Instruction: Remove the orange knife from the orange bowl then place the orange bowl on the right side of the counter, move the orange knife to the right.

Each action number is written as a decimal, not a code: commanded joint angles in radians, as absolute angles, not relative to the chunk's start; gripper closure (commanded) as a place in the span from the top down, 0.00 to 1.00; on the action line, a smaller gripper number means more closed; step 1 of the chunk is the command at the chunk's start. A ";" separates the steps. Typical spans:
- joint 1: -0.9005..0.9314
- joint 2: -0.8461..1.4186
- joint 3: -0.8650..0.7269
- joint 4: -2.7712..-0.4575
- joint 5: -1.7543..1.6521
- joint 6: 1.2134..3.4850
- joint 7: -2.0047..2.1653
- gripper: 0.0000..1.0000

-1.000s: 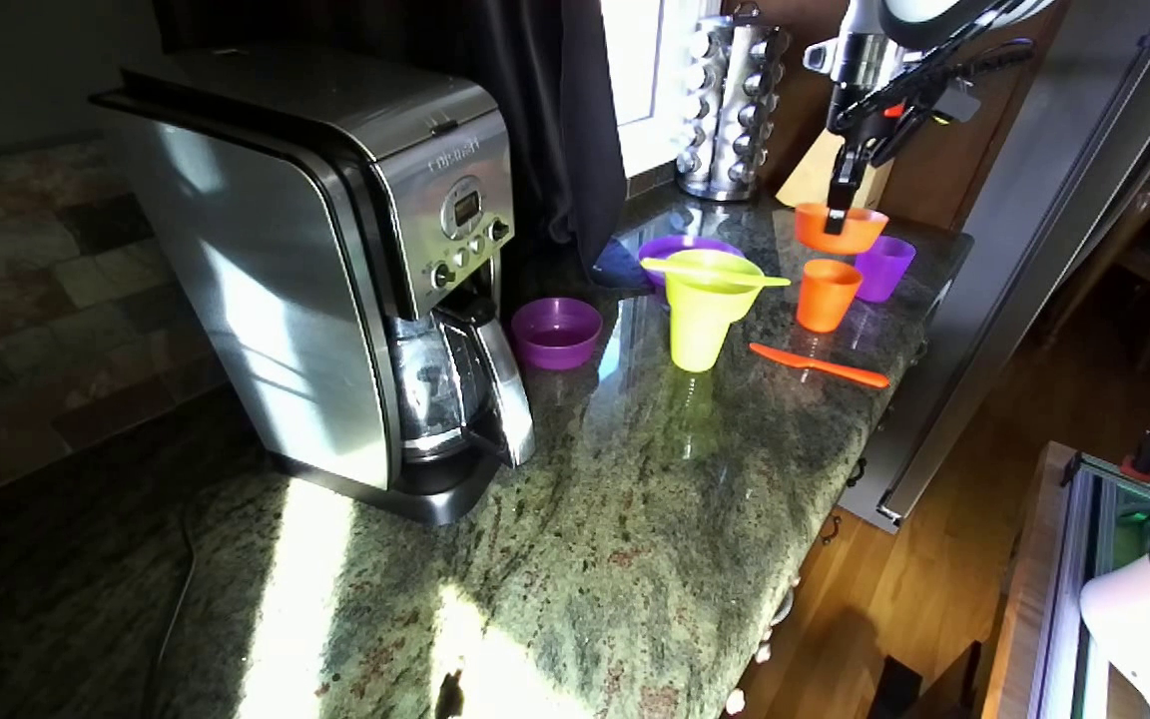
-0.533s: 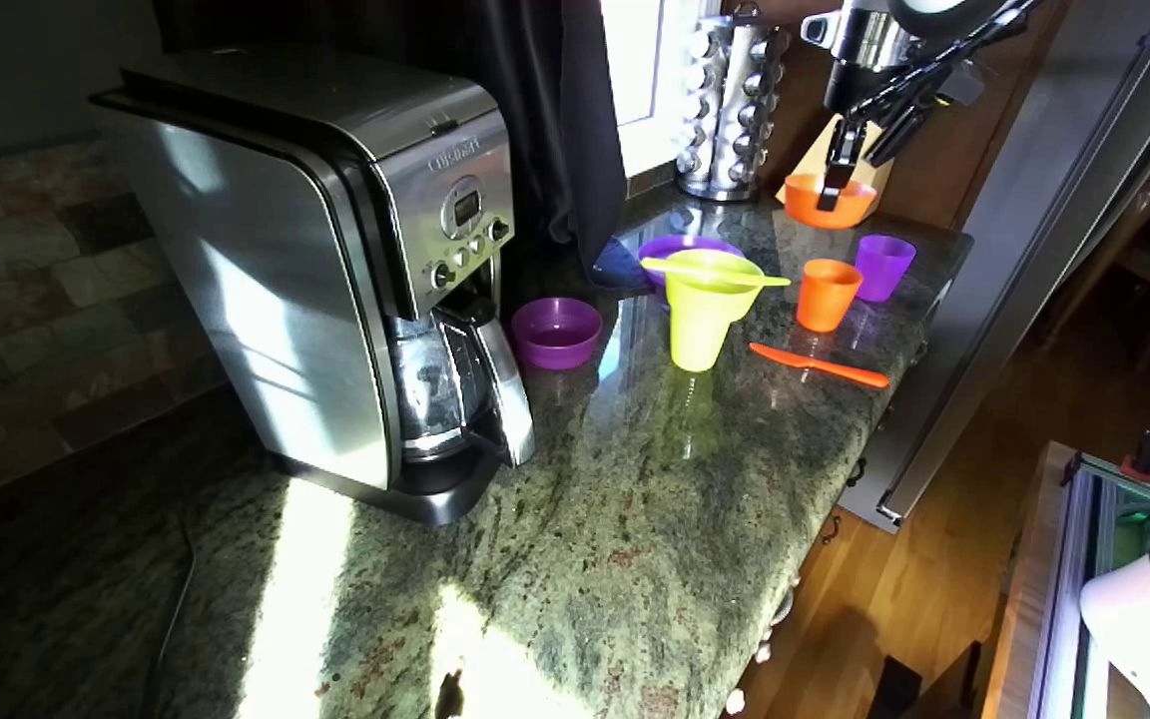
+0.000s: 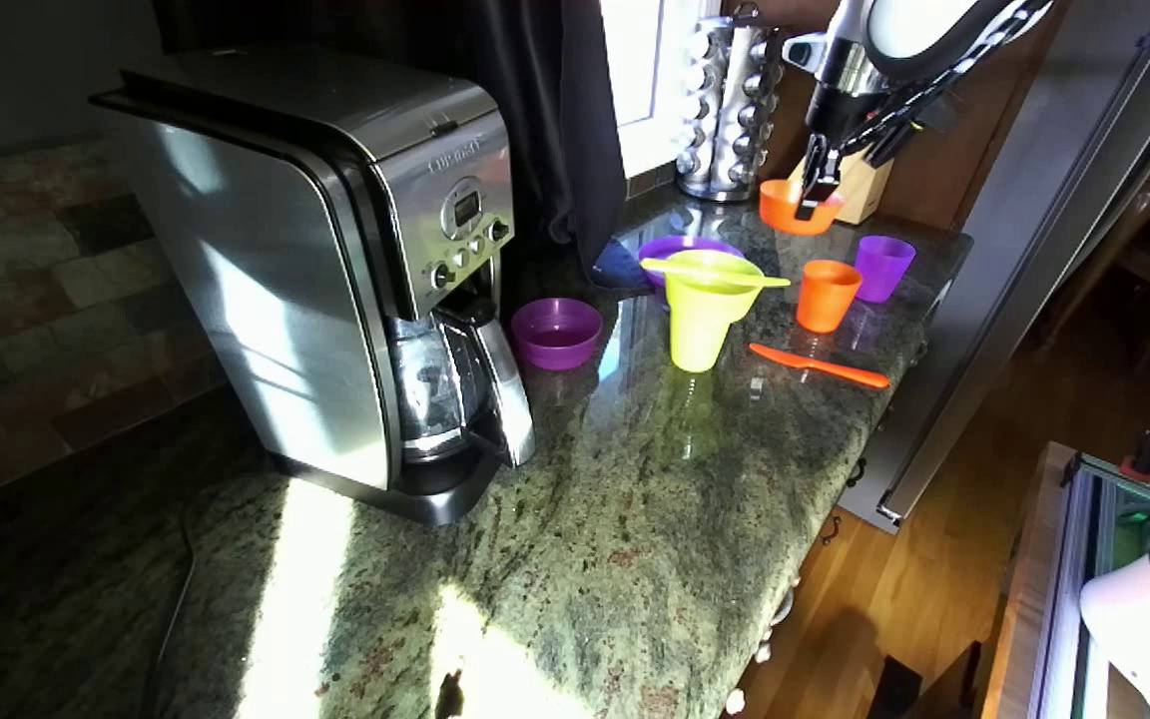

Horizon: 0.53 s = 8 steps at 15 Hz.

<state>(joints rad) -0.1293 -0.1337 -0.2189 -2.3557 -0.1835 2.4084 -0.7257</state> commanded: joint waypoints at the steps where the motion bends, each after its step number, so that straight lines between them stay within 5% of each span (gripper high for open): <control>1: -0.132 -0.068 -0.229 -2.334 -0.127 2.437 -0.826 0.01; 8: -0.156 0.019 -0.219 -2.289 -0.026 2.430 -0.948 0.01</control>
<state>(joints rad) -0.1377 -0.0282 -0.2215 -2.3196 -0.0678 2.4202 -0.8896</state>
